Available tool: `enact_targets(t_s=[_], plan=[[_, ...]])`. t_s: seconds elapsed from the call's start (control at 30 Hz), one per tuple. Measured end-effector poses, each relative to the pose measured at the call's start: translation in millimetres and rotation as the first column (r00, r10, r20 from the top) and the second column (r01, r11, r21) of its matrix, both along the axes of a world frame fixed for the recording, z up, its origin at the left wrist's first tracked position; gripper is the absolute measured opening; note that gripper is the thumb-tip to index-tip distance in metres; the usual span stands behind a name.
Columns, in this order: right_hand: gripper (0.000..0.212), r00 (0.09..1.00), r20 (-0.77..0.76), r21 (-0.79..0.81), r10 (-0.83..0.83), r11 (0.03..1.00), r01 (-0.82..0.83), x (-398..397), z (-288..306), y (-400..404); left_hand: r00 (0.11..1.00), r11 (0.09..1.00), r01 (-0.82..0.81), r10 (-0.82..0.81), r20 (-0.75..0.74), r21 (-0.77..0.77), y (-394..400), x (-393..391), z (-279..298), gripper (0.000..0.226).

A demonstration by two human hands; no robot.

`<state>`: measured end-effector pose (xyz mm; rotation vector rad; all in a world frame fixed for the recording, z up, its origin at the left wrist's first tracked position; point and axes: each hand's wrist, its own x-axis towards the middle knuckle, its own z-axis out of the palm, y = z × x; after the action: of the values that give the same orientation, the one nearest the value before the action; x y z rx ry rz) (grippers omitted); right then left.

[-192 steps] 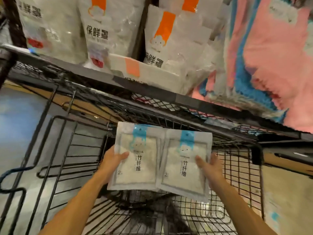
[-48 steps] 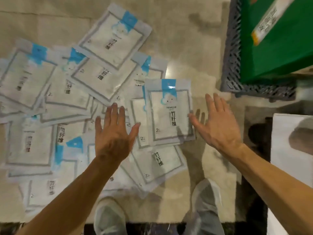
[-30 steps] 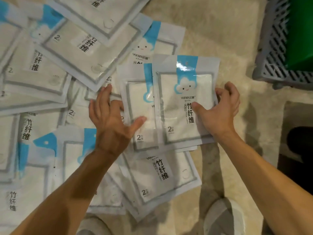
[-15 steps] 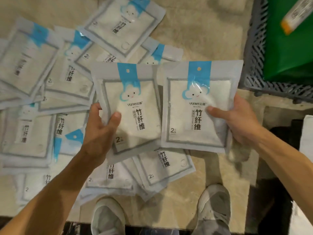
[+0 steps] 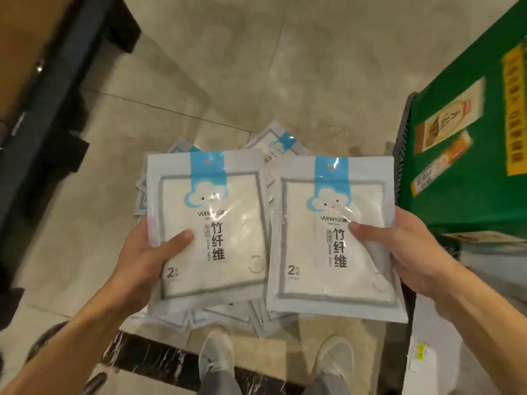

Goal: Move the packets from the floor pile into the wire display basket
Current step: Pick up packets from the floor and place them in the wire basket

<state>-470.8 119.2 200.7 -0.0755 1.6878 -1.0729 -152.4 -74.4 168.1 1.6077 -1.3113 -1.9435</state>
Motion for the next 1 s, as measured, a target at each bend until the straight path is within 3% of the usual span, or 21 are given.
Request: enact_targets(t_s=[0.23, 0.4, 0.57, 0.67, 0.77, 0.8, 1.0], plan=[[0.034, 0.995, 0.001, -0.040, 0.104, 0.994, -0.104, 42, 200, -62, 0.989, 0.996, -0.062, 0.070, -0.131, 0.062, -42, 76, 183, 0.095], [0.032, 0.977, -0.054, -0.064, 0.206, 0.976, -0.210, 101, 340, -94, 0.972, 0.992, -0.127, 0.121, -0.201, -0.018, -44, 139, 321, 0.049], [0.033, 0.953, -0.131, -0.122, 0.273, 0.950, -0.289, 164, 462, -107, 0.964, 0.980, -0.183, 0.165, -0.210, -0.071, -29, 212, 451, 0.042], [0.033, 0.948, -0.137, -0.205, 0.288, 0.928, -0.311, 196, 518, -108, 0.952, 0.959, -0.241, 0.204, -0.228, -0.150, -16, 261, 508, 0.052], [0.025, 0.938, -0.161, -0.268, 0.306, 0.901, -0.340, 227, 562, -109, 0.938, 0.934, -0.293, 0.240, -0.248, -0.203, 3, 305, 552, 0.087], [0.026, 0.934, -0.164, -0.288, 0.318, 0.890, -0.354, 236, 572, -109, 0.932, 0.924, -0.314, 0.256, -0.257, -0.219, 10, 317, 562, 0.090], [0.034, 0.874, -0.214, -0.366, 0.436, 0.793, -0.486, 283, 614, -112, 0.857, 0.830, -0.480, 0.375, -0.354, -0.283, 70, 370, 606, 0.065]])
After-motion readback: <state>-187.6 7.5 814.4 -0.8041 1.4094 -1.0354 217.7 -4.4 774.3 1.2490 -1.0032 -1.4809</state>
